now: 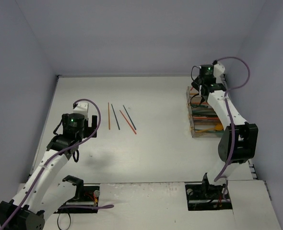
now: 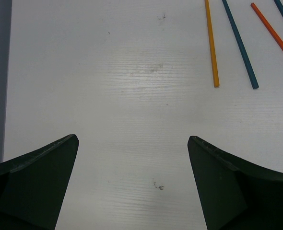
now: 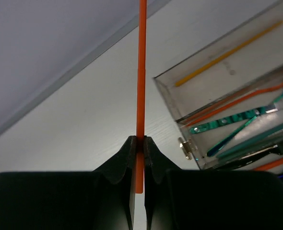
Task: Sort the eating utensils into containers
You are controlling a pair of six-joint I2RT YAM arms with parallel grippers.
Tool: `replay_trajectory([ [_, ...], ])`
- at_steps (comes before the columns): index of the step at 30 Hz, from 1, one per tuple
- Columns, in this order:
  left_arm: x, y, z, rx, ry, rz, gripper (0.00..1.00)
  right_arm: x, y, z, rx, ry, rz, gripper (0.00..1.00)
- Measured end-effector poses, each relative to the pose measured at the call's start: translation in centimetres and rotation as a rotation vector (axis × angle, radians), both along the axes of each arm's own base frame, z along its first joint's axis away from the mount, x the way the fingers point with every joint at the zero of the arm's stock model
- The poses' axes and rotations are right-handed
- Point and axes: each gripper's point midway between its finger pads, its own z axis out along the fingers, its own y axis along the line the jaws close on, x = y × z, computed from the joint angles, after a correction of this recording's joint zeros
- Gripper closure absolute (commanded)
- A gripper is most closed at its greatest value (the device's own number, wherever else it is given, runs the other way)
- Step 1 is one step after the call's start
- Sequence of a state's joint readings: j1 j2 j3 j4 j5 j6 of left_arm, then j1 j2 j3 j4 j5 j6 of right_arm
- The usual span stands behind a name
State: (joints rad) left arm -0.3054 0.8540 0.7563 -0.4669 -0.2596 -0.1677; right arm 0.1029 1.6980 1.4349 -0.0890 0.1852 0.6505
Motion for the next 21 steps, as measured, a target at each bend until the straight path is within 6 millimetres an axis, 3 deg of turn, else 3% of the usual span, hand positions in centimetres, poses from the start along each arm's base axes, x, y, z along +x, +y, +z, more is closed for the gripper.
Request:
replay_trajectory([
  [4,0.0,0.0,0.0,0.000,-0.002,0.000,0.03,-0.2,-2.8,-2.6,0.090,0.023,-0.205,1.00],
  [17,0.0,0.0,0.0,0.000,-0.001,0.000,0.03,3.2,-6.6,-9.6,0.282,0.042,-0.540,1.00],
  [21,0.0,0.0,0.0,0.002,0.000,0.001,0.03,4.1,-7.7,-10.9,0.311,0.040,-0.591,1.00],
])
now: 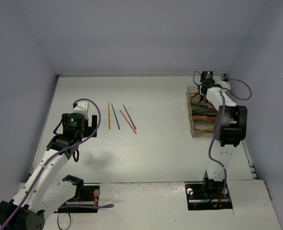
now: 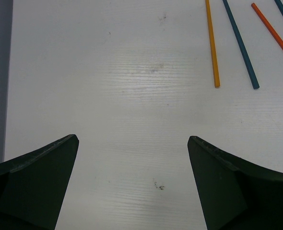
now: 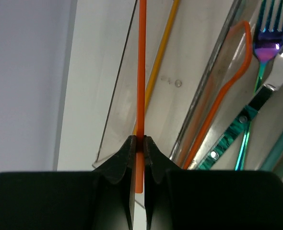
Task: Sort the eating utensils into containers
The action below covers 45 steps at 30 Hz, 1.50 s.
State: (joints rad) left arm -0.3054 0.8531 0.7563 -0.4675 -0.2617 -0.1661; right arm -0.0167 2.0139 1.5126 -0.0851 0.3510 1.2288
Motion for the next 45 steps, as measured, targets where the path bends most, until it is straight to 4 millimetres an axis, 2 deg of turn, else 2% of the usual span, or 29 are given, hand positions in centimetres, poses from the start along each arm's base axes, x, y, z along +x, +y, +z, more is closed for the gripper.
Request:
replay_trajectory([
  [4,0.0,0.0,-0.1,0.004,0.003,0.000,0.03,1.3,-0.5,-1.0,0.023,-0.008,-0.024,1.00],
  [7,0.1,0.0,-0.2,0.007,0.008,-0.001,0.03,1.9,-0.5,-1.7,0.041,-0.009,-0.028,0.93],
  [14,0.1,0.0,-0.4,0.011,0.016,-0.002,0.03,2.6,0.2,-2.8,0.056,0.008,0.012,0.56],
  [20,0.1,0.0,-0.5,0.012,0.021,-0.004,0.02,3.3,1.2,-0.9,-0.008,0.010,0.142,0.40],
  [24,0.2,-0.1,-0.7,0.013,0.030,-0.006,0.03,3.0,3.1,1.7,-0.075,0.006,0.286,0.36],
  [28,0.2,-0.1,-0.8,0.014,0.031,-0.006,0.03,2.4,7.4,5.1,-0.183,-0.012,0.536,0.35],
  [30,0.2,-0.1,-0.8,0.014,0.031,-0.006,0.03,1.4,10.5,6.3,-0.249,-0.018,0.679,0.35],
  [33,0.2,-0.1,-0.8,0.014,0.032,-0.006,0.03,-1.1,16.1,6.9,-0.348,-0.014,0.901,0.34],
  [36,0.2,-0.1,-0.8,0.012,0.032,-0.009,0.03,-4.4,21.7,5.6,-0.430,0.013,1.123,0.34],
  [39,0.2,-0.2,-0.8,0.009,0.033,-0.013,0.03,-8.1,26.7,2.9,-0.490,0.057,1.337,0.34],
  [42,0.2,-0.3,-0.9,0.005,0.036,-0.018,0.03,-11.6,30.5,1.0,-0.539,0.096,1.502,0.38],
  [45,0.2,-0.5,-0.9,0.001,0.039,-0.024,0.03,-13.7,33.8,-0.3,-0.582,0.101,1.609,0.43],
])
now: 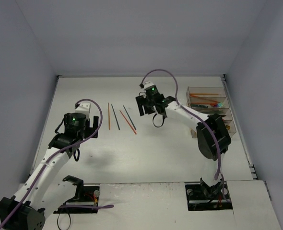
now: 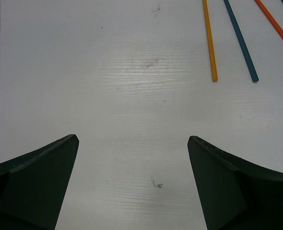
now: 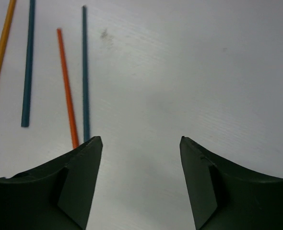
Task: Sort the eating utensils into containers
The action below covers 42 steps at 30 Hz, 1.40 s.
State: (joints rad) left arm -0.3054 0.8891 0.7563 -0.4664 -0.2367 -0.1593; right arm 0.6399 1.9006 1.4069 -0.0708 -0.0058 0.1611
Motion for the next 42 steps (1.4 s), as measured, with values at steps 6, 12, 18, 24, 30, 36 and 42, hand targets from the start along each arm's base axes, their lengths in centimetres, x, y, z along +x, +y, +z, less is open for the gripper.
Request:
replay_trajectory([
  [6,0.0,-0.2,-0.1,-0.005,0.006,-0.006,0.03,-2.4,4.4,-3.8,-0.061,0.039,0.127,0.52],
  [12,0.0,-0.2,-0.1,-0.008,0.005,-0.009,0.03,-2.6,4.9,-7.2,-0.112,0.080,0.151,0.56],
  [18,-0.1,-0.4,0.0,-0.015,0.002,-0.016,0.03,-2.3,5.7,-7.7,-0.116,0.076,0.160,0.58],
  [24,-0.1,-0.4,0.1,-0.017,-0.003,-0.017,0.03,-2.0,6.4,-7.9,-0.112,0.070,0.165,0.72],
  [30,-0.1,-0.4,0.1,-0.017,-0.003,-0.018,0.03,-1.9,6.9,-7.9,-0.105,0.061,0.167,0.95],
  [36,-0.1,-0.4,0.2,-0.018,-0.005,-0.018,0.03,-1.8,6.9,-7.9,-0.105,0.057,0.167,1.00],
  [42,-0.1,-0.4,0.2,-0.018,-0.006,-0.018,0.03,-1.3,6.1,-7.6,-0.100,0.070,0.136,1.00],
])
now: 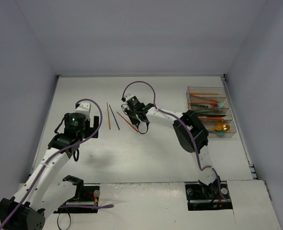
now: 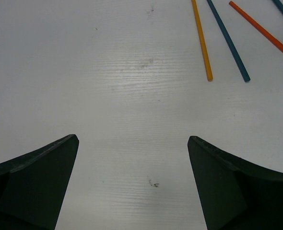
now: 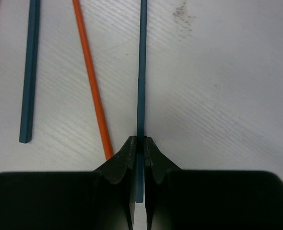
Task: Sort the eating utensils into containers
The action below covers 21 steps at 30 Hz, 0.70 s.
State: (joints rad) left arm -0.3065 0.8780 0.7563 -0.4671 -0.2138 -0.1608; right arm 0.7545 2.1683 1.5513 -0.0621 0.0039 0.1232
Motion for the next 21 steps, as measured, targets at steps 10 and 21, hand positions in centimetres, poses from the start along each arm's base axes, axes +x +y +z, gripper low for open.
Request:
replay_trajectory([
  [10,0.0,0.0,0.0,0.000,0.000,0.000,0.03,8.0,-12.5,12.2,0.190,-0.150,-0.396,1.00],
  [21,0.0,0.2,0.0,0.009,-0.003,0.010,0.03,10.5,-36.7,20.2,0.478,-0.343,-1.261,1.00],
])
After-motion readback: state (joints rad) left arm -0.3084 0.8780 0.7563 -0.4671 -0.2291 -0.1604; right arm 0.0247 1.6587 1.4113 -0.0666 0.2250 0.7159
